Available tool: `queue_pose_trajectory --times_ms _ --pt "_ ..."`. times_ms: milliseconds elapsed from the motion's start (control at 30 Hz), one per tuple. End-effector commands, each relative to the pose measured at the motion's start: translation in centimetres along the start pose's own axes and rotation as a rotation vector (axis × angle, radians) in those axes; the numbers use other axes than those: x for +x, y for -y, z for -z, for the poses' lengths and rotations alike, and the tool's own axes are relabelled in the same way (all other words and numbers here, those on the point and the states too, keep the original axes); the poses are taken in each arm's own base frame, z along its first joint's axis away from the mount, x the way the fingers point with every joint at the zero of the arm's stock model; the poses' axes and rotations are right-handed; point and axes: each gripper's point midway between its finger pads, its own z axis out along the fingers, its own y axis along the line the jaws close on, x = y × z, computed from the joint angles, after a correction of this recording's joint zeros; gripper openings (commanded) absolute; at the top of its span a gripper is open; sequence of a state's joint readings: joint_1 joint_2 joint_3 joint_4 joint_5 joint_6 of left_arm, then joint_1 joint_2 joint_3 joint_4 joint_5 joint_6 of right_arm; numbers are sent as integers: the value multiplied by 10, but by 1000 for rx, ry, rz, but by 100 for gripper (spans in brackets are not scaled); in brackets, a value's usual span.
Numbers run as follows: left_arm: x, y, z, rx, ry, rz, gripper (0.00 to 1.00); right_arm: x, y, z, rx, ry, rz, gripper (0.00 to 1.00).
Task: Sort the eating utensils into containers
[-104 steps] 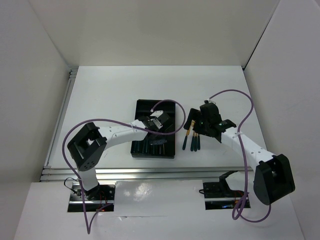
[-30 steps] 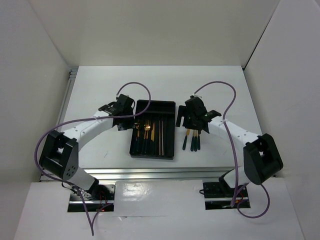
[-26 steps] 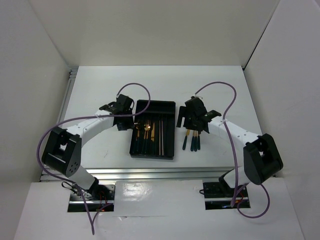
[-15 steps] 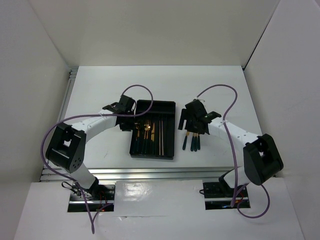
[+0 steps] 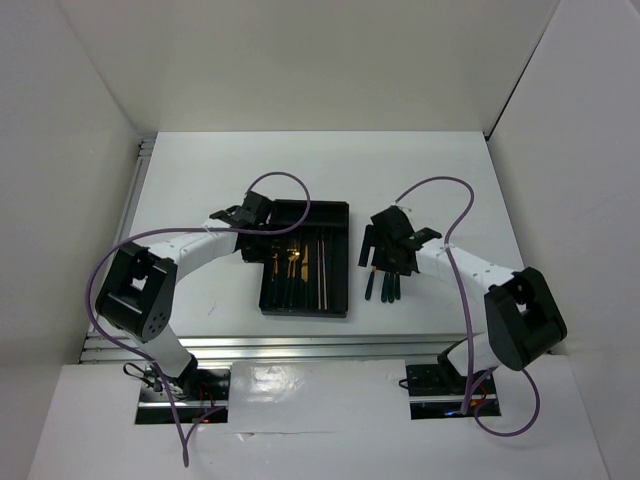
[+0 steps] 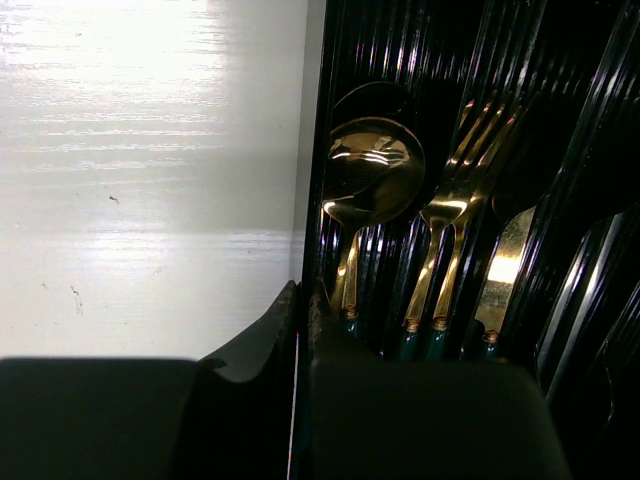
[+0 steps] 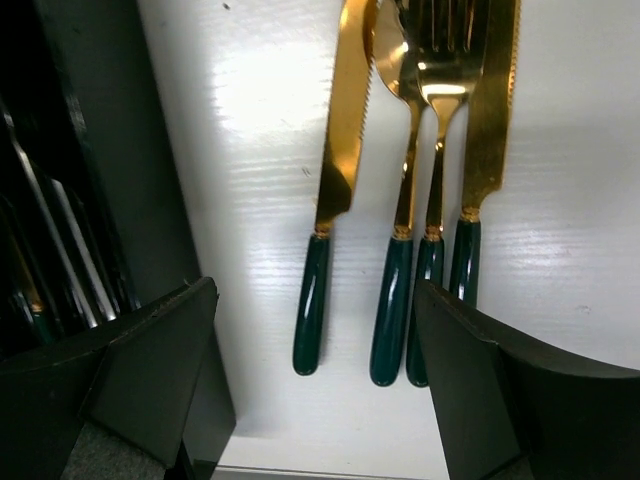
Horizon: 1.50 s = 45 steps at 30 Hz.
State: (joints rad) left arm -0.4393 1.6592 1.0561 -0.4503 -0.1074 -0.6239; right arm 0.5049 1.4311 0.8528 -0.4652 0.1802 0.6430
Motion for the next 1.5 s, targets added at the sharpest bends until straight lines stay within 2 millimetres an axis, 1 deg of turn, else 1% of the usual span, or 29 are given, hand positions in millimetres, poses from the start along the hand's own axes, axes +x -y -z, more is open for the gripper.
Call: queue_pose_trajectory --times_ms 0,100,167,233,300,367,467,533,633,700,733,800,833,900,933,967,1033,1100,1167,1200,1333,1400,1433,1467 --pt "5 -13 -6 -71 -23 30 0 1 -2 2 -10 15 -17 87" --pt "6 -12 -3 -77 -20 36 0 2 -5 -3 -20 7 -16 87" --pt "10 -14 -4 -83 -28 45 0 1 -8 -7 -31 6 -17 84" --pt "10 -14 -4 -83 -28 45 0 7 -5 -13 -13 -16 -12 84" --pt "11 -17 -4 -96 -31 43 0 1 -12 -13 -28 -12 -15 79" --pt "12 -19 -3 -109 -35 42 0 5 -9 -14 -17 -25 -12 75" --pt "12 -19 -3 -109 -35 42 0 6 -11 -14 -23 -31 -22 70" --pt "12 -15 -3 -84 -30 44 0 4 -12 -14 -29 -25 -24 65" --pt "12 -15 -3 -84 -29 54 0 7 -13 -16 -30 -38 -35 59" --pt "12 -15 -3 -84 -29 54 0 12 -14 -22 -24 -52 -24 56" --pt "12 -15 -3 -84 -29 54 0 8 -17 -21 -31 -44 -26 56" --pt "14 -16 -2 -89 -37 53 0 13 -15 -27 -9 -69 -20 55" --pt "14 -16 -2 -89 -37 53 0 13 -20 -27 -17 -70 -10 54" --pt "14 -16 -2 -89 -37 53 0 22 -14 -32 25 -91 -3 54" --pt "14 -16 -2 -89 -37 53 0 18 -17 -31 19 -84 -5 53" --pt "14 -16 -2 -89 -37 53 0 22 -14 -33 32 -99 -1 52" --pt "12 -15 0 -84 -29 54 0 26 -15 -35 35 -109 9 50" --pt "12 -15 0 -84 -29 54 0 26 -15 -35 36 -109 0 48" --pt "12 -15 0 -84 -29 54 0 26 -15 -35 36 -109 0 47" --pt "12 -15 0 -84 -29 54 0 30 -12 -36 42 -115 2 46" --pt "14 -17 0 -89 -37 53 0 31 -11 -41 56 -117 -5 39" --pt "15 -19 1 -101 -39 51 0 38 -3 -45 93 -140 -5 33" --pt "15 -19 1 -102 -39 51 0 37 -4 -46 94 -142 -5 30" --pt "13 -18 3 -97 -32 52 0 38 -1 -46 109 -144 -2 25"
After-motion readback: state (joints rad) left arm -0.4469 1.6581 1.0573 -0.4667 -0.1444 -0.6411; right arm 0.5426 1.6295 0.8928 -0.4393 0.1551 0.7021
